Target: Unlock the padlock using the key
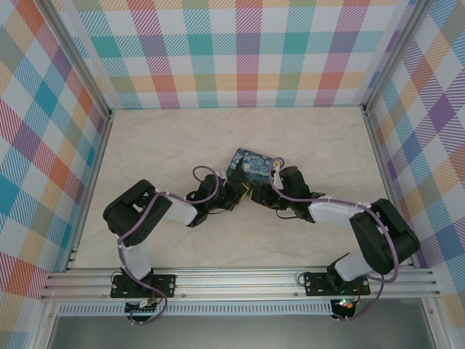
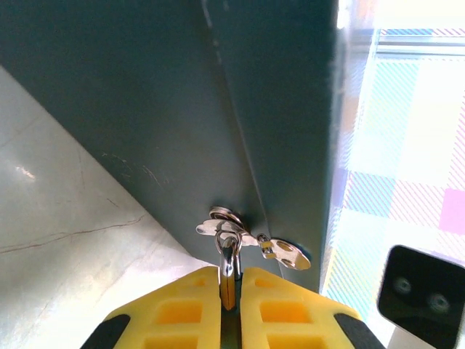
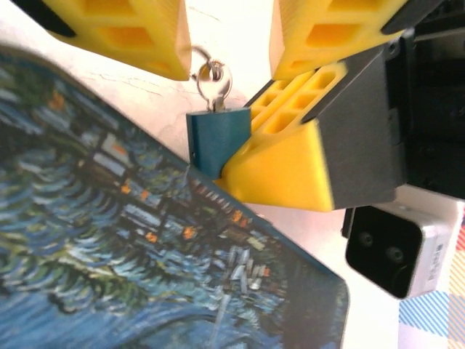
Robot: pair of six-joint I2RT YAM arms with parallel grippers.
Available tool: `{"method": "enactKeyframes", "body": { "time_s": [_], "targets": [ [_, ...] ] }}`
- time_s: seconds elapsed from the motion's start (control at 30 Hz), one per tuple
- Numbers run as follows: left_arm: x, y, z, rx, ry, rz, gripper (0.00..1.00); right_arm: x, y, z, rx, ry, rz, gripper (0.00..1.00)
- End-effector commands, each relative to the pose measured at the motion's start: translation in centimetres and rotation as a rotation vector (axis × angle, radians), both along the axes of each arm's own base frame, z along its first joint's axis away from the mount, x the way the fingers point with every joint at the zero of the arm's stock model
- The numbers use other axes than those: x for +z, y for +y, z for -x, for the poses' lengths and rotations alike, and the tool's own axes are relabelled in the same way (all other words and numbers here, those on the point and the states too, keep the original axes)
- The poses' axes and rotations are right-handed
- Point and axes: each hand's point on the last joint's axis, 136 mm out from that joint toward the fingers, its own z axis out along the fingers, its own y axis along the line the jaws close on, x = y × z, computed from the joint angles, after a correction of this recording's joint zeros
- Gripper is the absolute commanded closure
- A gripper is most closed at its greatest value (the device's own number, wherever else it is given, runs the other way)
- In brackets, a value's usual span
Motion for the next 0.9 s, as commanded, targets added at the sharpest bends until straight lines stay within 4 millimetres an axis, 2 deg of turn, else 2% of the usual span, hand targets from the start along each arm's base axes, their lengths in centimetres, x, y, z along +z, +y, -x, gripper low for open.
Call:
{"method": "enactKeyframes", "body": {
  "time_s": [0.0,0.1,0.2,0.37,0.5,0.6,0.7,0.87],
  "targets": [
    [2.3,-0.9,-0.2,-0.002,-0.043,0.048,1.0,0.3,-2.0,0.3,-0.001,-0.081,0.105,0.58],
    [2.5,-1.0,-0.2,-0.009,-0.035,0.044,1.0,0.8,-3.3,0.6,0.037,-0.178,0.206,0.53],
    [2.7,-1.1,-0.1,-0.009,-0.018,0.044,1.0,2.0,-3.5,0.9,0.109,-0.319,0.266,0.53],
    [2.9,-1.0,0.2,-0.002,0.018,0.057,1.0,4.3,-2.4,1.7,0.258,-0.616,0.479,0.49],
    [3.0,-1.0,0.4,-0.004,0.055,0.064,1.0,6.7,-2.5,1.3,0.32,-0.876,0.7,0.46],
    [3.1,-1.0,0.5,-0.004,0.075,0.074,1.0,8.2,-2.4,1.5,0.375,-1.042,0.814,0.38],
    [3.0,-0.8,0.4,0.006,0.095,0.08,1.0,7.9,-2.3,2.2,0.482,-1.14,0.893,0.33],
    [3.1,-0.9,0.5,0.008,0.117,0.098,1.0,5.9,-2.1,3.6,0.638,-1.254,0.99,0.28]
  ]
}}
